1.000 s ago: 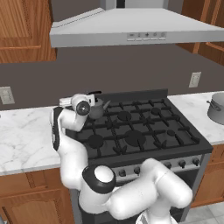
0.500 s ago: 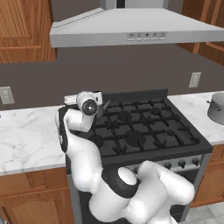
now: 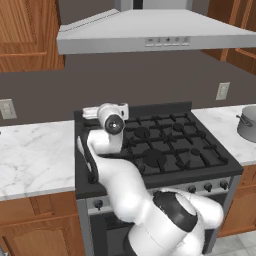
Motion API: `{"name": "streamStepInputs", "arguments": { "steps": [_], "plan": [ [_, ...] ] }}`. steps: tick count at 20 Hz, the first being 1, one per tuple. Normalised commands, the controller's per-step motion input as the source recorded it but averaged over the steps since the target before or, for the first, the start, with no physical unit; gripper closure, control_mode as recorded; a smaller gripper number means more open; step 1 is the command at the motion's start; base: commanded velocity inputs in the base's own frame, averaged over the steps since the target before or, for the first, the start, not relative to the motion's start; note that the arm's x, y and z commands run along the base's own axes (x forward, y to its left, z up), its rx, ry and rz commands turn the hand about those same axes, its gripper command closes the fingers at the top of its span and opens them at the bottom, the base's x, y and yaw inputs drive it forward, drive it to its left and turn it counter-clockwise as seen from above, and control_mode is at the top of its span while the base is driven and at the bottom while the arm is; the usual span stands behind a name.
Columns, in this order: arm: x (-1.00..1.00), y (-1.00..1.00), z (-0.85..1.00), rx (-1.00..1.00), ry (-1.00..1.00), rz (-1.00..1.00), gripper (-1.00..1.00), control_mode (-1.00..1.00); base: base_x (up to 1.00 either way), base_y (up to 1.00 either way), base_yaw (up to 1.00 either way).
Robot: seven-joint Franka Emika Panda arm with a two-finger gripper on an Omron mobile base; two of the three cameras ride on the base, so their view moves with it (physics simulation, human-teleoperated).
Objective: Pick the kettle from the cabinet and place it on a stove burner. Then pick the pot from the counter and place it on another stove burner. Finally, turn both burners on.
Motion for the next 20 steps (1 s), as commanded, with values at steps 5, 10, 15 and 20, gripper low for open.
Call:
{"name": "streamStepInputs", "arguments": {
  "steps": [5, 10, 15, 20],
  "plan": [
    [-0.65, -0.22, 0.38, 0.0, 0.0, -0.07, -1.0, -1.0, 0.0, 0.0, 0.0],
    [-0.63, -0.21, 0.47, 0.0, 0.0, -0.07, -1.0, -1.0, 0.0, 0.0, 0.0],
    [-0.6, -0.17, 0.54, -0.01, 0.0, -0.07, -1.0, -1.0, 0.0, 0.0, 0.0],
    [-0.57, -0.14, 0.46, -0.01, 0.0, -0.06, -1.0, -1.0, 0.0, 0.0, 0.0]
  ]
}}
